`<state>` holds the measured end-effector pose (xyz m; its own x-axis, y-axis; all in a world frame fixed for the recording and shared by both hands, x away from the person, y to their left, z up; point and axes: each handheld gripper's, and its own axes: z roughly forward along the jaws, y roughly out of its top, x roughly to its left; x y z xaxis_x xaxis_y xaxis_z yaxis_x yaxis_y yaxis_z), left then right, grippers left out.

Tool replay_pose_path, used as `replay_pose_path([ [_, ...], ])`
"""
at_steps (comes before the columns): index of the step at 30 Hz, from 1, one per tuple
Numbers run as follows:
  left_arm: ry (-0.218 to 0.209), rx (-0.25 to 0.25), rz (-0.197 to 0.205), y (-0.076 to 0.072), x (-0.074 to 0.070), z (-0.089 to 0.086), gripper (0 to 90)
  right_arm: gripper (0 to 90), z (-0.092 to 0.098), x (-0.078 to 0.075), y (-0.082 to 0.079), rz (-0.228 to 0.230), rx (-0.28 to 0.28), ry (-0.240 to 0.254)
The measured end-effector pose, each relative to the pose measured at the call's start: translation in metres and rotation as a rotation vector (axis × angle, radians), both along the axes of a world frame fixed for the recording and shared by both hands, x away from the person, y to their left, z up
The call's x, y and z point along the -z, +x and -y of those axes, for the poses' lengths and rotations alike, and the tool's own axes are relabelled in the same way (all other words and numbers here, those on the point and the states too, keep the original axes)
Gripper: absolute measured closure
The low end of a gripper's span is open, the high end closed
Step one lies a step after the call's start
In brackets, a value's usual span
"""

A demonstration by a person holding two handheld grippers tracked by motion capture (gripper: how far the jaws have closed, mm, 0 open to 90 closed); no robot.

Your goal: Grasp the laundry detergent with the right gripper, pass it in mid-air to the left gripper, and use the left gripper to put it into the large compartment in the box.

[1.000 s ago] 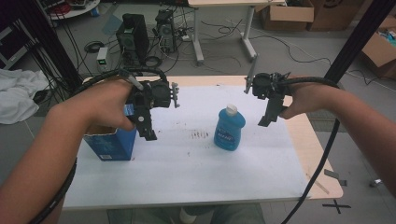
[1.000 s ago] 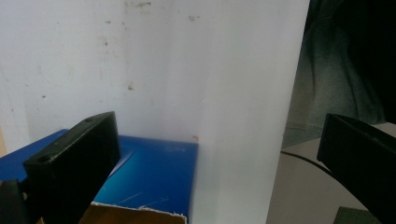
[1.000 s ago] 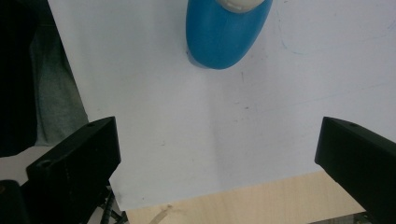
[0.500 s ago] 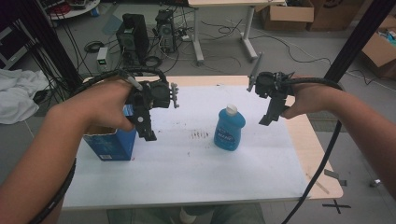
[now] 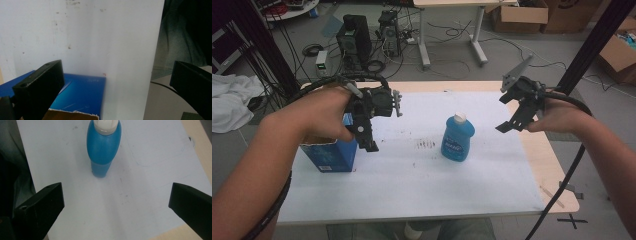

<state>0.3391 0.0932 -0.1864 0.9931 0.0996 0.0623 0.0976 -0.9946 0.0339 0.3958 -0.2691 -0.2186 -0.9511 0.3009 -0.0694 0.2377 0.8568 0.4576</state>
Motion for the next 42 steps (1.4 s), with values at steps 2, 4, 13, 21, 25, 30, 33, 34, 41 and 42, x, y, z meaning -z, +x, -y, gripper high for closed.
replay_pose_path([
  [2,0.000,0.002,0.000,0.000,0.000,-0.001,0.1,0.0,0.009,0.005,-0.003,0.016,0.016,0.051],
  [4,0.001,0.001,-0.001,0.000,0.000,-0.001,0.1,0.0,0.016,0.012,-0.006,0.028,0.033,0.094],
  [13,-0.006,0.008,0.004,-0.001,0.000,0.001,0.1,0.0,0.035,0.049,-0.019,0.079,0.084,0.251],
  [21,-0.017,0.019,0.007,-0.002,-0.001,0.005,0.1,0.0,0.034,0.096,-0.024,0.089,0.127,0.355],
  [25,-0.015,0.021,0.011,-0.002,-0.002,0.005,0.1,0.0,0.028,0.123,-0.024,0.068,0.143,0.396],
  [30,-0.014,0.020,0.011,-0.003,-0.002,0.003,0.1,0.0,0.020,0.145,-0.023,0.083,0.164,0.431],
  [33,-0.014,0.017,0.011,-0.003,-0.002,0.003,0.1,0.0,0.016,0.154,-0.022,0.095,0.176,0.463],
  [34,-0.016,0.019,0.013,-0.003,-0.002,0.003,0.1,0.0,0.013,0.156,-0.021,0.107,0.175,0.466],
  [41,-0.019,0.023,0.012,-0.004,-0.001,0.003,0.1,0.0,-0.001,0.173,-0.017,0.120,0.192,0.523],
  [42,-0.016,0.023,0.012,-0.004,-0.001,0.003,0.1,0.0,-0.002,0.174,-0.016,0.120,0.194,0.529],
])
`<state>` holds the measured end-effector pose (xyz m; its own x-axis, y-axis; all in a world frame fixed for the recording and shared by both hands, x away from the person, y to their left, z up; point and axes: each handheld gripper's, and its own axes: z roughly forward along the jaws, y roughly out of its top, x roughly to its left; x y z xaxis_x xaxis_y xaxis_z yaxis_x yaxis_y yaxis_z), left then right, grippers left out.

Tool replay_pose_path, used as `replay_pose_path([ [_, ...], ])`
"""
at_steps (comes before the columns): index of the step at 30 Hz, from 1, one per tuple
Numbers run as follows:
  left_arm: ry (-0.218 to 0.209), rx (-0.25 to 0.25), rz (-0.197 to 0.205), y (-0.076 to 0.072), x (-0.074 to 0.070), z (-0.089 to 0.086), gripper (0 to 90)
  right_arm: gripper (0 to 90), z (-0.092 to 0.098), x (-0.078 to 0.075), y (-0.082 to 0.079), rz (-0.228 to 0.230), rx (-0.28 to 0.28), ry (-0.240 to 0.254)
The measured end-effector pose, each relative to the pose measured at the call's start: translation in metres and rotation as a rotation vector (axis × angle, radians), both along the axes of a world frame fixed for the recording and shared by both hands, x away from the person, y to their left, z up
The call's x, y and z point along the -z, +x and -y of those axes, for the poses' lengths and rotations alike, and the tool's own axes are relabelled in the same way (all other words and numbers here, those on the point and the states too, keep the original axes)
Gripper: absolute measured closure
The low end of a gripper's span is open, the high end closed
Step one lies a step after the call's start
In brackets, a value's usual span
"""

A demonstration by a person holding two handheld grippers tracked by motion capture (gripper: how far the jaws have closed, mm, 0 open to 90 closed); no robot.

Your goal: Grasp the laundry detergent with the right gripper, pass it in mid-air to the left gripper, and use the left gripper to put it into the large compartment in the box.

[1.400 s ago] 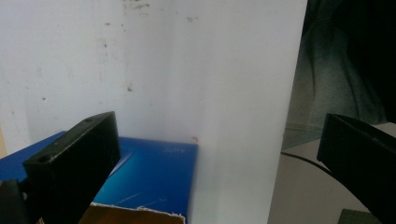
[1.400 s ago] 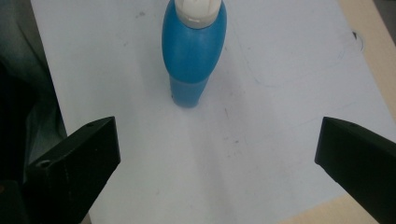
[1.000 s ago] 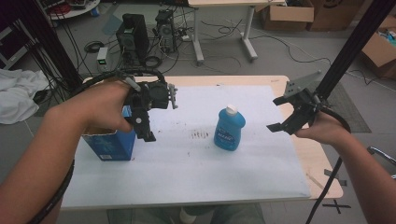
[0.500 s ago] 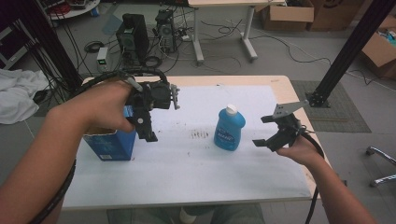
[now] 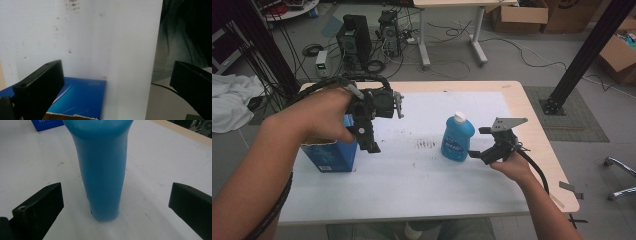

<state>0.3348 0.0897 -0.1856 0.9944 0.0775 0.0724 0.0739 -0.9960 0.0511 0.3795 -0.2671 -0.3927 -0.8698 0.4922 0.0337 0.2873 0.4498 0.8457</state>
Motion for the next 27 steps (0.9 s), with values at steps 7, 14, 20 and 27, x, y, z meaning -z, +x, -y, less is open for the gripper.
replay_pose_path([
  [7,-0.001,-0.005,0.003,-0.001,0.000,-0.003,0.1,0.0,-0.011,0.013,0.003,0.009,-0.011,0.034],
  [14,0.002,-0.012,0.001,-0.001,0.000,-0.006,0.1,0.0,-0.022,0.024,0.008,0.025,-0.012,0.072],
  [20,-0.002,-0.018,0.003,0.000,0.001,-0.008,0.1,0.0,-0.031,0.034,0.011,0.034,-0.019,0.094],
  [27,0.001,-0.021,0.000,0.001,0.001,-0.008,0.1,0.2,-0.036,0.041,0.014,0.048,-0.009,0.120],
])
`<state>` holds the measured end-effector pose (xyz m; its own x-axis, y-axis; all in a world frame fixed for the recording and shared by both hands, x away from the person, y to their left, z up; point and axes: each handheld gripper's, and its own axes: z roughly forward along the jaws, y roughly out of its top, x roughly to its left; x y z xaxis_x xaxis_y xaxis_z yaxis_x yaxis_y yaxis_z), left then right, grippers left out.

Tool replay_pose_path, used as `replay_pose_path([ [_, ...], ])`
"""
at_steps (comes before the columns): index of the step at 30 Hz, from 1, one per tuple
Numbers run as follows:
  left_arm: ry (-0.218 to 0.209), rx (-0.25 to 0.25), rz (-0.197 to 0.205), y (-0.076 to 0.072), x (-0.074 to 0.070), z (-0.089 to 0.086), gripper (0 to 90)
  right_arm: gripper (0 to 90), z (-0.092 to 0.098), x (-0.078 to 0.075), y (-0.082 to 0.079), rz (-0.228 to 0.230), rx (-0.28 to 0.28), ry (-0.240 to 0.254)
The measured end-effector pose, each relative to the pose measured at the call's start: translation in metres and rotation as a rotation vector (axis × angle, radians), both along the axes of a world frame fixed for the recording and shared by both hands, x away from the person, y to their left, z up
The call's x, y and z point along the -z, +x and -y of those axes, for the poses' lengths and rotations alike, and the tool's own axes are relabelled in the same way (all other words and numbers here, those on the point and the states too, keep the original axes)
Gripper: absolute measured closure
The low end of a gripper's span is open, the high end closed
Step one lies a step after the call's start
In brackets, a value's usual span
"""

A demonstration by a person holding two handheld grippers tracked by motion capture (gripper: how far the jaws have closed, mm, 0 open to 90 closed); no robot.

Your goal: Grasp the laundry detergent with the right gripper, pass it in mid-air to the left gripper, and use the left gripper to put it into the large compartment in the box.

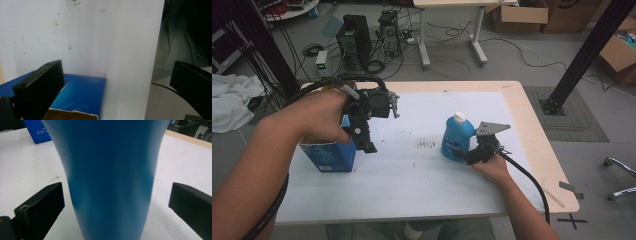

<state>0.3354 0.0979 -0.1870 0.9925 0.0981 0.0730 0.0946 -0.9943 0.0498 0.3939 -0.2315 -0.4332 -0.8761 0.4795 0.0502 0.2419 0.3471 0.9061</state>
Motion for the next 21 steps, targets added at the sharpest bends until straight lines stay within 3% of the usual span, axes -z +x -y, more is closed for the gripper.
replay_pose_path([
  [9,0.000,0.003,-0.001,0.0019,0.0002,0.0025,0.1,4.9,-0.0045,0.0043,0.0010,0.021,0.005,0.037],
  [21,0.005,0.001,0.000,0.0020,0.0020,0.0018,0.1,14.3,-0.0054,0.0085,0.0027,0.027,0.026,0.043],
])
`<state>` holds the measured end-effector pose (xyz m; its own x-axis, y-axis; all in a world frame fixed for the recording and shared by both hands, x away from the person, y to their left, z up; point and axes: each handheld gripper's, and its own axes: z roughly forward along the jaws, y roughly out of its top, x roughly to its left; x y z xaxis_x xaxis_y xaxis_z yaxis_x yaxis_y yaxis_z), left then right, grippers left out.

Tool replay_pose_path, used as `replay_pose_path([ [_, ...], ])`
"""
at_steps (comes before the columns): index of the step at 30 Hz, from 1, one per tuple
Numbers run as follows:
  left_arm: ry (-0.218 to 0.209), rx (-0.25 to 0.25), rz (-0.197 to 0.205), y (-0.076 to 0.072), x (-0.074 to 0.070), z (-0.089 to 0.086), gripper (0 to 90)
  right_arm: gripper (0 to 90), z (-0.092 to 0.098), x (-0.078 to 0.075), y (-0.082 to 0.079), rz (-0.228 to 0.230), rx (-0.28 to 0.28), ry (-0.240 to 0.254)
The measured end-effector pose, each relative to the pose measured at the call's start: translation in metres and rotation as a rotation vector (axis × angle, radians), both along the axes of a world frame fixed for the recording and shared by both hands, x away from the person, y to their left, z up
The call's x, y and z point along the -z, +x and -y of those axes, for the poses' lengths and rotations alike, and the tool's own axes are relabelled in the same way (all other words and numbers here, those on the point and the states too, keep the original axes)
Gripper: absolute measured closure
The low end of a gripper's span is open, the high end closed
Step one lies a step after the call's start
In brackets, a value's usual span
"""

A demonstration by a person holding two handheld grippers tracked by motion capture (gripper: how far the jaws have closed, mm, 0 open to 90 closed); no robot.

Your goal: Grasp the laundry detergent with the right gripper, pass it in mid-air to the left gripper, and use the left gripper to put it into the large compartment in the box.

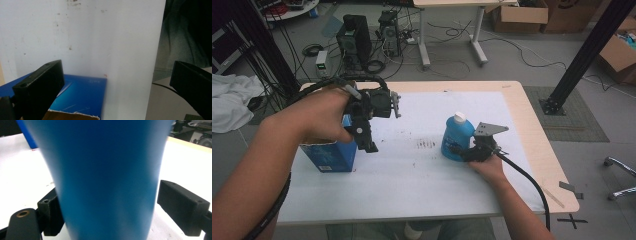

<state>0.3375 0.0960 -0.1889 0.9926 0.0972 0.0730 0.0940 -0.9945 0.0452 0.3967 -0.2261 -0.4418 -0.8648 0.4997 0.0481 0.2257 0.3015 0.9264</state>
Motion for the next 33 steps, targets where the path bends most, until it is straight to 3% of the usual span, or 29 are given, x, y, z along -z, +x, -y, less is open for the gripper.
replay_pose_path([
  [33,0.003,0.001,-0.002,0.0033,0.0023,0.0008,0.1,30.9,-0.0005,0.0004,0.0007,-0.009,-0.043,0.031],
])
